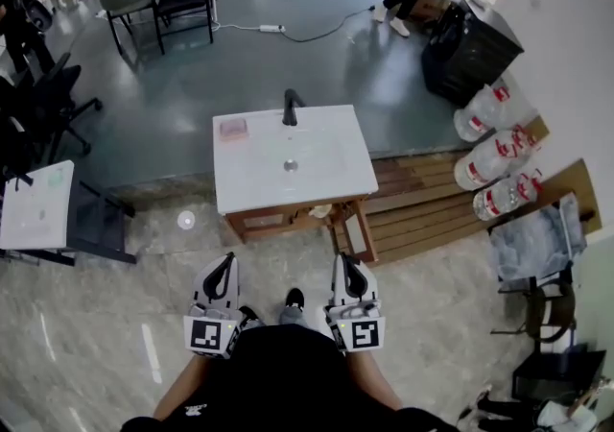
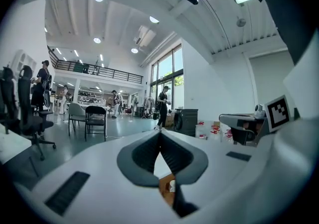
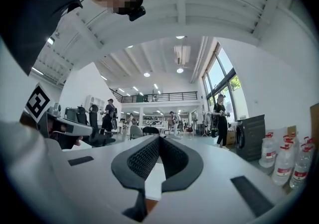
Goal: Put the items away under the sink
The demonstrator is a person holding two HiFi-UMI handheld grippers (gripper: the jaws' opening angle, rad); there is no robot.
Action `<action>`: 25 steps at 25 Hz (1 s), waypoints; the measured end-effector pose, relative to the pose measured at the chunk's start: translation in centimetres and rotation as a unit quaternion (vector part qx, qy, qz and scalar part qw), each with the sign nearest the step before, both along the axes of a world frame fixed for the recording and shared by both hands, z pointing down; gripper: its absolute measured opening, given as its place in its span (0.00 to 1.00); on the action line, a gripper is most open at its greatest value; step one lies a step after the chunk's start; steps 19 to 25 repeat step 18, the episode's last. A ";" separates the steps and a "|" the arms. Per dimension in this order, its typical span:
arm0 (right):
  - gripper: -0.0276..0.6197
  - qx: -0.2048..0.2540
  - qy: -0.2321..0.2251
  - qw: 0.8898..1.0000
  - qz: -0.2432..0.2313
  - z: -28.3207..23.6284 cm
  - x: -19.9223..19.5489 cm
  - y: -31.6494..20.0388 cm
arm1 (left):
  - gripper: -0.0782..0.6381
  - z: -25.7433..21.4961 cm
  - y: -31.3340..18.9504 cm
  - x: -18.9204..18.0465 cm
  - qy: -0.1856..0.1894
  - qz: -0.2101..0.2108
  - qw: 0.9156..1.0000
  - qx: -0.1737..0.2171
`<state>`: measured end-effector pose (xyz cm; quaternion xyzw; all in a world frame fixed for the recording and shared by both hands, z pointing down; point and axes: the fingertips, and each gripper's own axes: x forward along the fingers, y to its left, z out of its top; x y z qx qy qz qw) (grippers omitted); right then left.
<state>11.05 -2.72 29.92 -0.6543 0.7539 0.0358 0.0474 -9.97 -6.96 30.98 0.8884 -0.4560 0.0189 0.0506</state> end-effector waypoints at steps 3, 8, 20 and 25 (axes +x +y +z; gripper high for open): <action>0.07 0.008 0.000 1.000 0.003 -0.6 0.0 0.4 | 0.12 0.5 -0.3 -1.2 -0.013 -0.003 1.000 0.015; 0.07 0.012 0.013 1.000 0.015 -1.0 0.7 0.6 | 0.12 -0.2 -0.5 -0.7 -0.012 0.007 1.000 0.011; 0.07 0.013 0.009 1.000 0.025 -0.9 0.5 1.2 | 0.12 -0.2 0.1 -0.3 -0.006 0.021 1.000 0.012; 0.07 0.013 0.009 1.000 0.025 -0.9 0.5 1.2 | 0.12 -0.2 0.1 -0.3 -0.006 0.021 1.000 0.012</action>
